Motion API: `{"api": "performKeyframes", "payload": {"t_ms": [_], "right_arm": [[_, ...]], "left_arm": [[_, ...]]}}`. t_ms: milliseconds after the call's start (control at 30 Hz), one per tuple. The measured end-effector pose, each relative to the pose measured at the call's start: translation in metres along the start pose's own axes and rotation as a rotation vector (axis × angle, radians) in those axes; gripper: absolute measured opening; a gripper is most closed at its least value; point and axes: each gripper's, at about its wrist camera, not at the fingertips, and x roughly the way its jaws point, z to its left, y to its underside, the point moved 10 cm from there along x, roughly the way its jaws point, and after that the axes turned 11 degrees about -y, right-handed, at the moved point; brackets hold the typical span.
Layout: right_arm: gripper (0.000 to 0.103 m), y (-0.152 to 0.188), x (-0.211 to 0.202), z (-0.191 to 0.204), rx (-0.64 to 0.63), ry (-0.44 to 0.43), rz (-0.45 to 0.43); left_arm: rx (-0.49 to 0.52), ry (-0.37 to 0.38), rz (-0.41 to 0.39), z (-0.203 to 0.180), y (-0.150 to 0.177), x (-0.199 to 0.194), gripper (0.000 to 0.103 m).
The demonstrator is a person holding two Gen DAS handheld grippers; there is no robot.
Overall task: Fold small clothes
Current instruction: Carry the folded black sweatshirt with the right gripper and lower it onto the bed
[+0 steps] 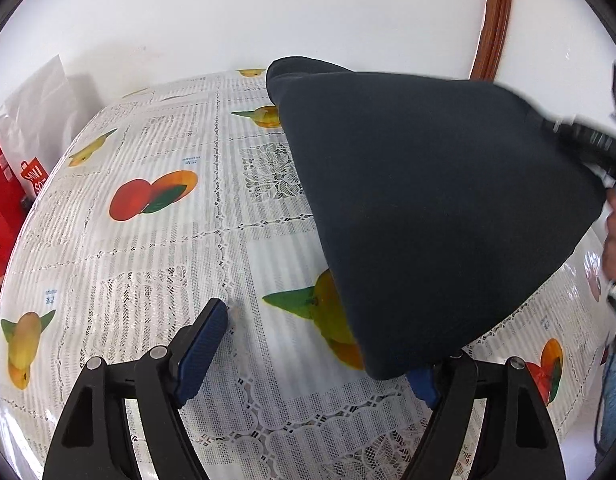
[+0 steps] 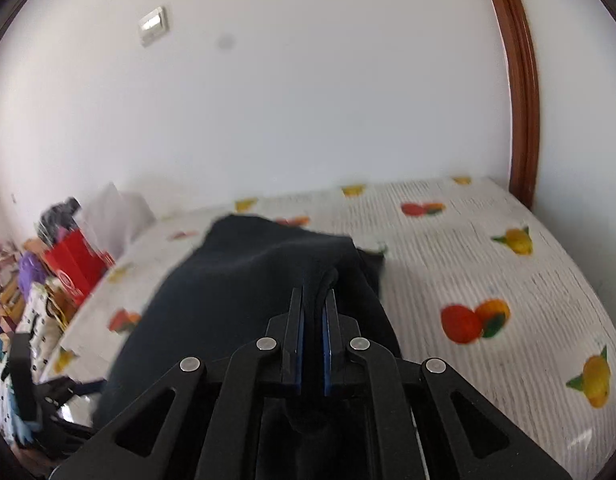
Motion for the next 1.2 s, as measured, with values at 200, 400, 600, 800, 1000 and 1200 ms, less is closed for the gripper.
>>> {"api": "performKeyframes", "payload": {"t_ms": [200,400,600,800,1000,1200], "right_arm": [[0.019,0.058,0.024,-0.037,0.100,0.026,0.117],[0.021,0.070,-0.003,-0.036,0.045,0.064,0.124],[0.033,0.068,-0.026,-0.025,0.054,-0.010,0.081],[0.031,0.055,0.015,-0.024,0.102,-0.015,0.119],[0.006,0.037,-0.004,-0.019,0.102,-0.123,0.007],[0.016,0.073,0.001,-0.047,0.194,-0.037,0.086]], "left_arm": [[0.007,-0.005,0.003,0.001,0.003,-0.002,0.081],[0.011,-0.006,0.008,0.002,0.004,-0.005,0.083],[0.034,0.061,-0.013,-0.016,0.008,-0.016,0.079],[0.066,0.012,0.006,-0.030,0.004,-0.006,0.084],[0.029,-0.013,0.002,-0.025,0.005,-0.006,0.084],[0.032,-0.019,0.003,-0.024,0.005,-0.006,0.084]]}}
